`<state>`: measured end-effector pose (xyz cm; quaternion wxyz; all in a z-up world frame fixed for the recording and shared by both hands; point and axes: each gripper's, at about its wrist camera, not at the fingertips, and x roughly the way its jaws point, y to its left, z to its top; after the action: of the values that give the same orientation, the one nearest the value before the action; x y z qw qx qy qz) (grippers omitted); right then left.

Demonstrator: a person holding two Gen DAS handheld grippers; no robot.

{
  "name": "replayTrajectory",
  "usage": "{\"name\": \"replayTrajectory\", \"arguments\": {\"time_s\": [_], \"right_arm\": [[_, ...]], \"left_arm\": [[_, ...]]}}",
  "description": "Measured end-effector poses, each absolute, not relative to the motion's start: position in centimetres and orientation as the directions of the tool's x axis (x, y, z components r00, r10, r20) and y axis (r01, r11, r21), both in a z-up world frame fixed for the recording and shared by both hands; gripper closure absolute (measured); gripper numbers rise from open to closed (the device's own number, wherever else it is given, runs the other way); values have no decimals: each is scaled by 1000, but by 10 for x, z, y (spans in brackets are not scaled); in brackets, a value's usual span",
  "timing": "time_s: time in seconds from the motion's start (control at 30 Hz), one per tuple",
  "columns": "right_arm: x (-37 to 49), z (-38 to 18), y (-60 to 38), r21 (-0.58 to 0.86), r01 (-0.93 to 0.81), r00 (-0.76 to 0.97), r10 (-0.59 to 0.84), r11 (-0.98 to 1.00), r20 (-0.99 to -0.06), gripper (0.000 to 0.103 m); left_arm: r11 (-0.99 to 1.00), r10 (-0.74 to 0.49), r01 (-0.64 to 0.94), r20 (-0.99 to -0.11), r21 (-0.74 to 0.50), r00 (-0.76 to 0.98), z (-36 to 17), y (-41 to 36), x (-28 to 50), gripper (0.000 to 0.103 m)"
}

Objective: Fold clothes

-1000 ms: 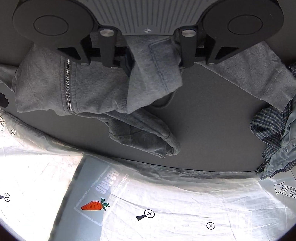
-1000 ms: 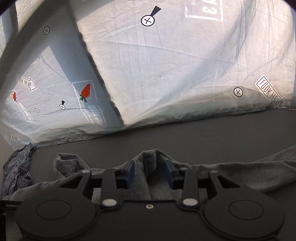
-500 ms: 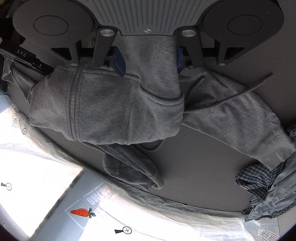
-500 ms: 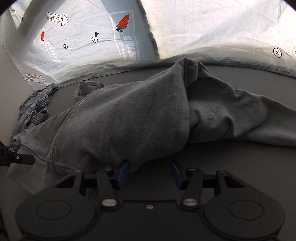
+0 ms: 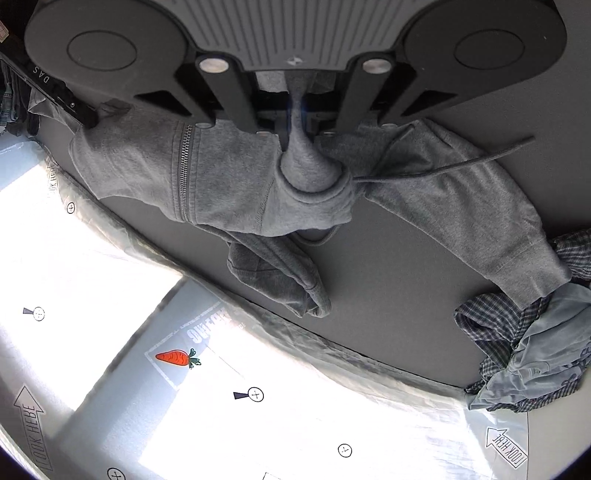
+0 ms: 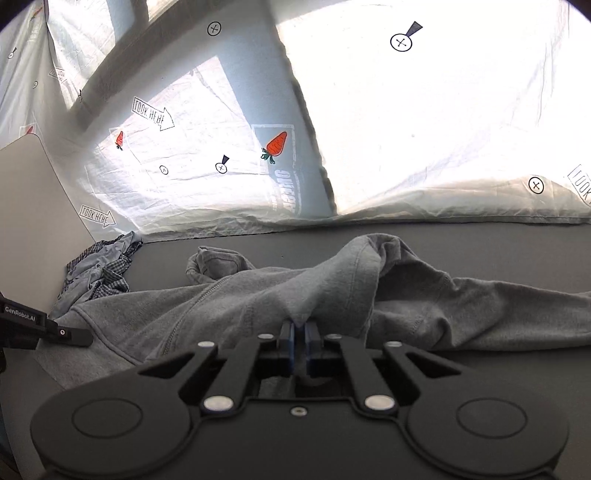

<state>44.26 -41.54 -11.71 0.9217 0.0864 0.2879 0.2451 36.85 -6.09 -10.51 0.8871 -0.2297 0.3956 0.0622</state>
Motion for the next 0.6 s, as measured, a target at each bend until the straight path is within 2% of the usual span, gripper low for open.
{"name": "replayTrajectory", "arguments": {"time_s": [0.3,0.47,0.5,0.6], "right_arm": [[333,-21,-465,236,-429,811,487,872,-326,98],[267,-18,-478,241,-397,810,462,885,-362,98],[255,-20,-482,255,-387,808,459,886,-369,103],[226,-26,-498,325,-335,810,446,884,-379,103]], "left_arm": [[892,-142,-156,-590,-425,795,-36,-83,271,99],[879,-183,-154,-616,-452,766,-37,-90,209,99],[874,-192,-159,-626,-459,756,-39,-91,198,99],[882,-174,-210,-704,-423,689,-57,-93,165,99]]}}
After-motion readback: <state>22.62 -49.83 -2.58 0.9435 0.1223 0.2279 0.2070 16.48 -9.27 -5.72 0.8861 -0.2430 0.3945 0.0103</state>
